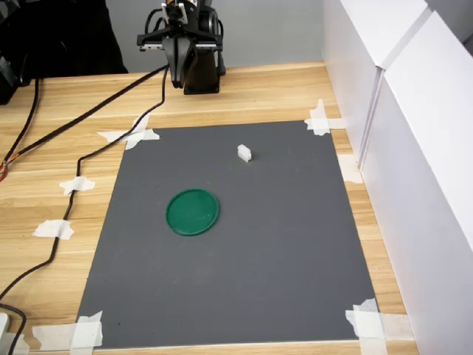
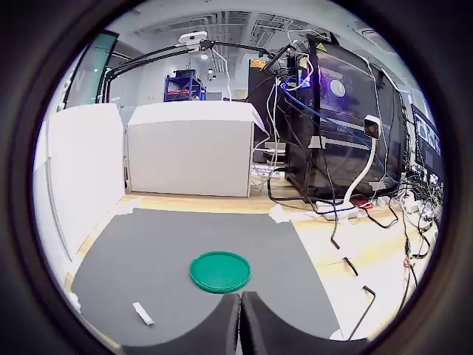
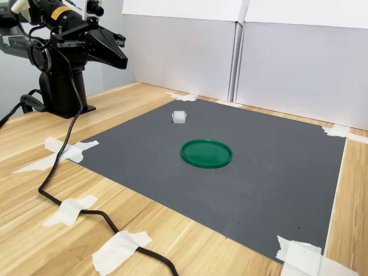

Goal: Grasp a white terminal and put it on the green lid.

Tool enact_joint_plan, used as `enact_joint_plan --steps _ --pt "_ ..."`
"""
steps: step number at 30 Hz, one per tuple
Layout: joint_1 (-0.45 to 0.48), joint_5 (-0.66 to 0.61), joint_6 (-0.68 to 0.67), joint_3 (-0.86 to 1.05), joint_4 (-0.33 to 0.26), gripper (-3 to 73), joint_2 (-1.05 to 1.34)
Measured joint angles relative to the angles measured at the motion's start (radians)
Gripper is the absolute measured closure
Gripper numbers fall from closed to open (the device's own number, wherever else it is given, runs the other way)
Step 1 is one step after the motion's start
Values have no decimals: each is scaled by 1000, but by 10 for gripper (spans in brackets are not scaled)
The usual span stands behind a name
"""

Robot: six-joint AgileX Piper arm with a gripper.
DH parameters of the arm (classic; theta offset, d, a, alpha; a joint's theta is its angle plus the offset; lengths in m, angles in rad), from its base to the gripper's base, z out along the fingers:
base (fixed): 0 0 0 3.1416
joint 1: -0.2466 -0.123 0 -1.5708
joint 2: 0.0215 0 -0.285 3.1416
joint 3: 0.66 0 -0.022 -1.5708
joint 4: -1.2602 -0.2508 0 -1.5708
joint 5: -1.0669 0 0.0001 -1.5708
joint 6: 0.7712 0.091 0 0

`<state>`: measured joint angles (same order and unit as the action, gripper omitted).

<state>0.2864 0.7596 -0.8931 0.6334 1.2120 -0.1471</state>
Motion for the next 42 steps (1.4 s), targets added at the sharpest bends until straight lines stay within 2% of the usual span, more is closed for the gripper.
enact_joint_plan --steps 6,15,19,25,33,42 --pt "0 -29 0 -91 3 710 -39" --pt "0 -168 0 -325 54 710 -280" --pt "0 -318 0 -433 70 710 -405" --pt "0 -608 0 -597 79 710 -599" --pt "0 -838 -2 -729 76 710 -815" --pt "0 -875 -89 -774 33 710 -980"
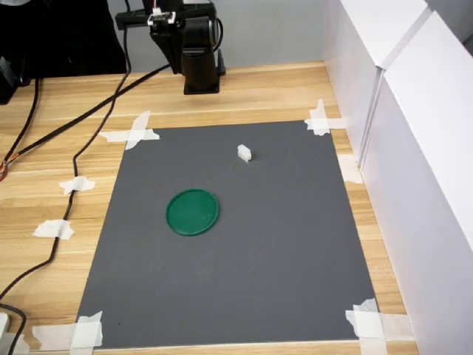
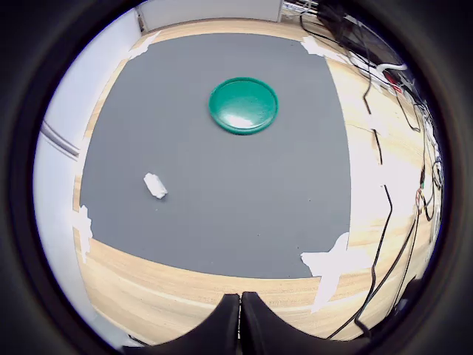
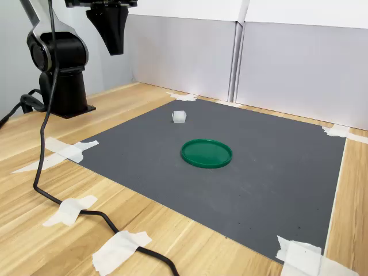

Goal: Grasp a white terminal and put it on the green lid.

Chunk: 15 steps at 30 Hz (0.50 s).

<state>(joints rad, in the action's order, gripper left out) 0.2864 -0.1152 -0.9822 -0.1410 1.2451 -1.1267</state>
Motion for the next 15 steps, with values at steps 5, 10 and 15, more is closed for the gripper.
enact_joint_plan --steps 5,10,15 --pt "0 15 -42 0 -9 710 -72" --pt "0 24 -74 -1 -42 694 -134" --pt "0 33 -138 -2 -84 583 -195"
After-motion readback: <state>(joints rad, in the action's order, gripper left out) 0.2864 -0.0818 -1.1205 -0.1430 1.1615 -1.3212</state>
